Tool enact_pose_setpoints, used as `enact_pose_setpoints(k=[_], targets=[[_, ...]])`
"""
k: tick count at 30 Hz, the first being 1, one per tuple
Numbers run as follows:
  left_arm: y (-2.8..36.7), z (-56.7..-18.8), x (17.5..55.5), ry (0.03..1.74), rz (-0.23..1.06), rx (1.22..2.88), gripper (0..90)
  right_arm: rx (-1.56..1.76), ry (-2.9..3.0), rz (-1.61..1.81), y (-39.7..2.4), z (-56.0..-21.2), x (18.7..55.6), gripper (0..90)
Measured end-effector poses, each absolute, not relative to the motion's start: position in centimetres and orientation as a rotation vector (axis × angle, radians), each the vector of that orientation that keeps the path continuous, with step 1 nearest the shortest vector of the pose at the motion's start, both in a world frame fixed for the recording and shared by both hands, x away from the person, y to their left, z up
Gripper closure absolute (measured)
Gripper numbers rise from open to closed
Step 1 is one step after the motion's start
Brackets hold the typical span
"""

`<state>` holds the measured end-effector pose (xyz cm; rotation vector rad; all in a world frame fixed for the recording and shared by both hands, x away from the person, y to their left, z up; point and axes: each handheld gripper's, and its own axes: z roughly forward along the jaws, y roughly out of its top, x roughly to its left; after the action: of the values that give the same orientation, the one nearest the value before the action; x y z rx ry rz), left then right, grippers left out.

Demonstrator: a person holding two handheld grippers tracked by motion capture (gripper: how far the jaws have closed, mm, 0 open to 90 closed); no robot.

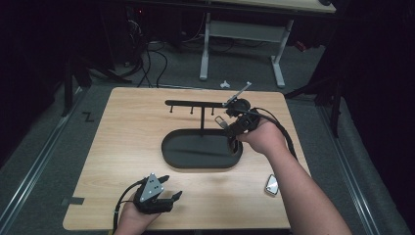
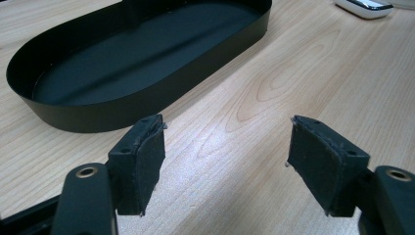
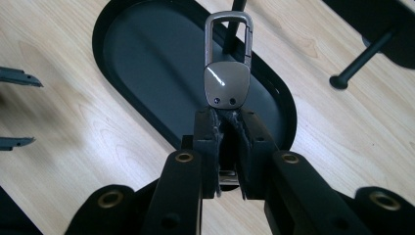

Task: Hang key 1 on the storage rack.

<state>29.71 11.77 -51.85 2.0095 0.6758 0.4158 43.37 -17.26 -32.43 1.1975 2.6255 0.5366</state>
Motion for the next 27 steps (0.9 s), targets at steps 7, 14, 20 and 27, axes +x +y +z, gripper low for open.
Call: enact_pose_setpoints(k=[7,14,20,27], targets=[[11.9,-51.8,29.7,0.677,0.412,2.013,30.2,1.183,2.623,0.543,-16.5,-32.3,44.5,81.1],[11.9,-51.8,29.7,0.676,0.415,2.014,30.2,1.199,2.622,0.547,-15.9,-32.6,45.3,81.1],[11.9,-51.8,29.8,0.678,0.415,2.009,30.2,1.213,2.617,0.543,-15.8,-32.8,46.0,81.1],[11.9,-51.8,29.7,0.677,0.413,2.012,30.3,1.244,2.607,0.509,-15.4,-33.6,46.8,81.0]])
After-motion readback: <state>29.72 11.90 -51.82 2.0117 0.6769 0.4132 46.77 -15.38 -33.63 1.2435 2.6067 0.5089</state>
